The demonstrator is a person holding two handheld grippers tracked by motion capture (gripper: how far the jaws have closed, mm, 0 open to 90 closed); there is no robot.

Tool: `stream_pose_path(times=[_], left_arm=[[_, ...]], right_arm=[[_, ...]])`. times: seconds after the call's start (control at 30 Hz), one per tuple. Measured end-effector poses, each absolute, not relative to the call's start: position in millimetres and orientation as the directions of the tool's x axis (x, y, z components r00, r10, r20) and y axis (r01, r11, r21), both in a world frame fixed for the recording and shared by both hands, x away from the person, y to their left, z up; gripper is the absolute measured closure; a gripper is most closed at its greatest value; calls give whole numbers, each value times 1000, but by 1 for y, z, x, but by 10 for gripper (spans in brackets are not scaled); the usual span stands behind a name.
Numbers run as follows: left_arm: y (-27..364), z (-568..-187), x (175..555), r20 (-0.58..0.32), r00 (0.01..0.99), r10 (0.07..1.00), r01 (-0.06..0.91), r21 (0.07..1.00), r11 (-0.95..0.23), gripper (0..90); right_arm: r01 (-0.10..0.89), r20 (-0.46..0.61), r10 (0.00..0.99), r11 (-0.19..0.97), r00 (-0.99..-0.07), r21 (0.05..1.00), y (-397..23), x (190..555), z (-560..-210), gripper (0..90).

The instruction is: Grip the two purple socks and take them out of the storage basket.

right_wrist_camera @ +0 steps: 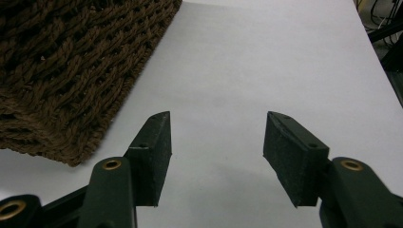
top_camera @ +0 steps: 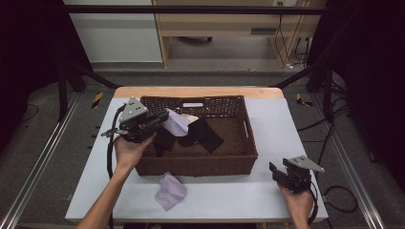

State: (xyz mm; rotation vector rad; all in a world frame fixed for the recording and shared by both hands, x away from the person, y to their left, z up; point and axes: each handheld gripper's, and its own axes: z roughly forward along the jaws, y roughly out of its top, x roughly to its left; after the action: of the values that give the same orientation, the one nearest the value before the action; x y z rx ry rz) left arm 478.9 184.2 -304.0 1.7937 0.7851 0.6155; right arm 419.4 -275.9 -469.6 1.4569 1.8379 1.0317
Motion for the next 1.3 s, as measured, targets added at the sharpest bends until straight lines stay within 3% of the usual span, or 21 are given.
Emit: stream_pose_path(times=[0.63,1.3], left_arm=[[201,-269,418,68,703,708,113,972,-206,844],[219,-283,359,59,756,651,99,974,-204,843]], right_arm=[[524,27,969,108,-244,845,-277,418,-468,446],[526,29,970,105,-241,844,-277,415,-468,452]])
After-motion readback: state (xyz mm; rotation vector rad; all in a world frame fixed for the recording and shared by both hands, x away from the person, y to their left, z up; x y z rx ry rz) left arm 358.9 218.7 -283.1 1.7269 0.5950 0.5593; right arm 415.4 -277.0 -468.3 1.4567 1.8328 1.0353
